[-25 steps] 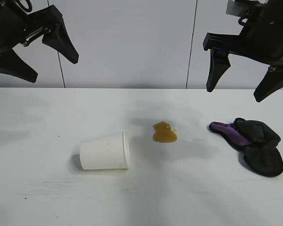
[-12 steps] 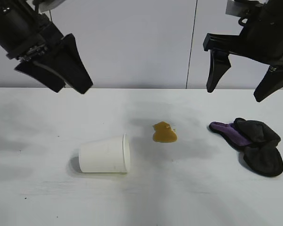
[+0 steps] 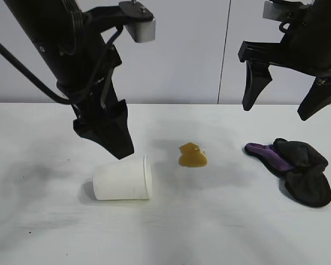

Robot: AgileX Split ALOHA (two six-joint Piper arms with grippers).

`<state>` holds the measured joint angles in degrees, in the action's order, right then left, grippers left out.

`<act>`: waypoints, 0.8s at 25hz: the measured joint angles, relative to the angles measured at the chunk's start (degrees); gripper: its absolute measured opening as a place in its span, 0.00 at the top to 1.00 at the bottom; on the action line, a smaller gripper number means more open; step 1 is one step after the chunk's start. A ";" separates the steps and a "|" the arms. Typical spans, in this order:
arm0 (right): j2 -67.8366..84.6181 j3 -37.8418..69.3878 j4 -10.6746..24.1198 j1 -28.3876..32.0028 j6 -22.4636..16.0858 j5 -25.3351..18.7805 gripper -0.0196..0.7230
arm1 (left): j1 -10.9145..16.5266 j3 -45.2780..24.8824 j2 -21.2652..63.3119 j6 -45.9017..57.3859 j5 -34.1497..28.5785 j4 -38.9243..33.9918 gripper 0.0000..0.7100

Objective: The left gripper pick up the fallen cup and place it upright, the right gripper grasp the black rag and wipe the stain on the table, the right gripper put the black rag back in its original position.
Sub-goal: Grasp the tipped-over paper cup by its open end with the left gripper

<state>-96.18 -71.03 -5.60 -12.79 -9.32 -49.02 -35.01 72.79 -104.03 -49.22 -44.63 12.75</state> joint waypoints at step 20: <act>0.00 0.00 0.00 0.00 0.17 -0.14 0.16 | 0.00 -0.06 -10.72 -3.12 8.29 -1.73 0.02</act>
<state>-96.18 -71.03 -5.60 -12.79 -9.15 -49.16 -35.01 72.72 -114.75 -52.34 -36.34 11.02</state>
